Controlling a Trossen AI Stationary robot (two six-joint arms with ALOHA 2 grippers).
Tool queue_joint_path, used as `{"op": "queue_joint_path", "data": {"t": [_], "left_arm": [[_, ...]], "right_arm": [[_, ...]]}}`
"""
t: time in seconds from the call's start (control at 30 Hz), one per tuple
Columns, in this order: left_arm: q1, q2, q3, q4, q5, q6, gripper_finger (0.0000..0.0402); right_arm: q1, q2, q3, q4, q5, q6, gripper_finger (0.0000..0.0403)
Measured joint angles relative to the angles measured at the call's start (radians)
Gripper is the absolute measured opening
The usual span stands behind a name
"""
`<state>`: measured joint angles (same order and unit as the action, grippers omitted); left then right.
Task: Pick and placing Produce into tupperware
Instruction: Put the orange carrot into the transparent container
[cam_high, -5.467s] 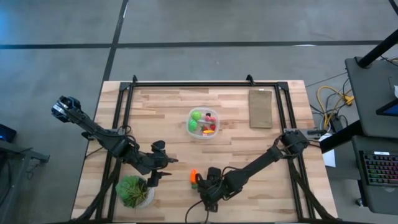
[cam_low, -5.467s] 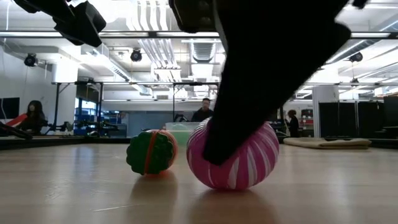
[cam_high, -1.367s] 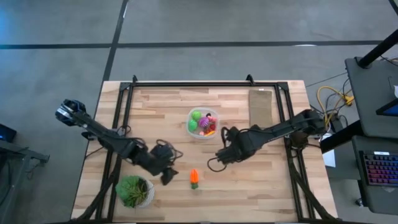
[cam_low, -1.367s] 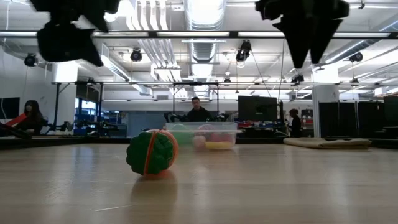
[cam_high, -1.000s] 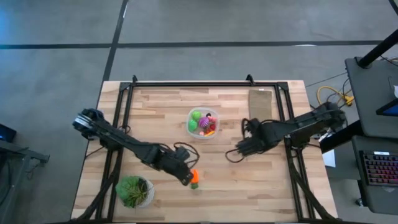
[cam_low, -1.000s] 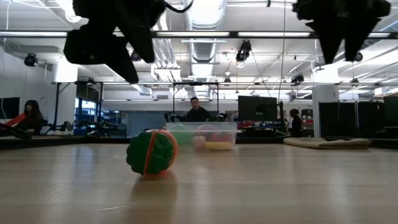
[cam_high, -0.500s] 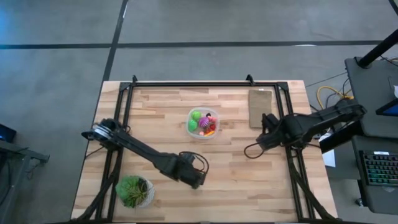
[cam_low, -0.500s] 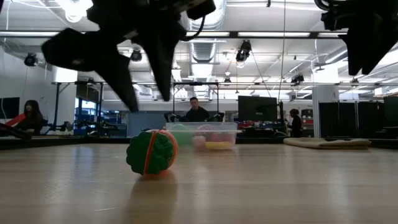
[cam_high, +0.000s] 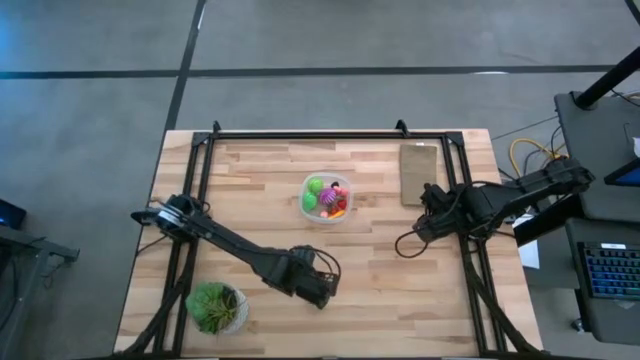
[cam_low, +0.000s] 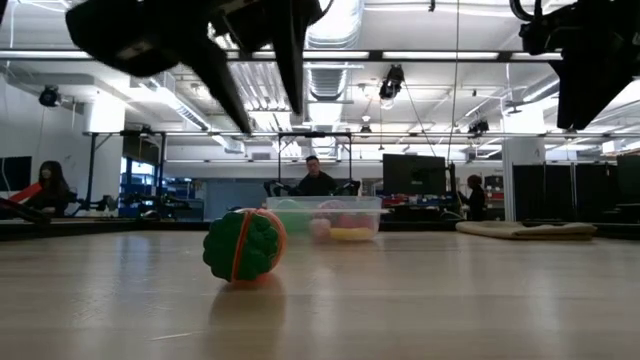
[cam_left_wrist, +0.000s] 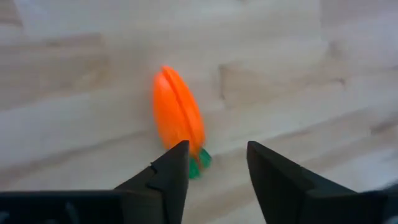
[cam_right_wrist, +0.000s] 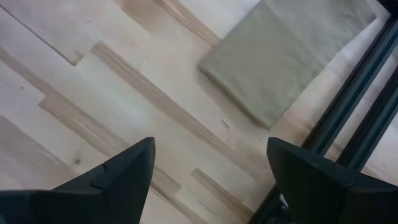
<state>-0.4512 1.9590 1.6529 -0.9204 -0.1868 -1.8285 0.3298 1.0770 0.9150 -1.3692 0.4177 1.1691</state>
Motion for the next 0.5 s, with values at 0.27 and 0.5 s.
{"op": "queue_joint_path", "data": {"t": [0.27,0.5], "left_arm": [[-0.022,0.044,0.144,-0.153,-0.046,-0.04,0.0071],[-0.017,0.071,0.131,-0.096,-0.051,-0.026,0.011]], "right_arm": [[0.0,0.004,0.005,0.0,0.006,-0.025,0.0301],[0.0,0.004,0.003,0.0,0.013,-0.045,0.0301]]}}
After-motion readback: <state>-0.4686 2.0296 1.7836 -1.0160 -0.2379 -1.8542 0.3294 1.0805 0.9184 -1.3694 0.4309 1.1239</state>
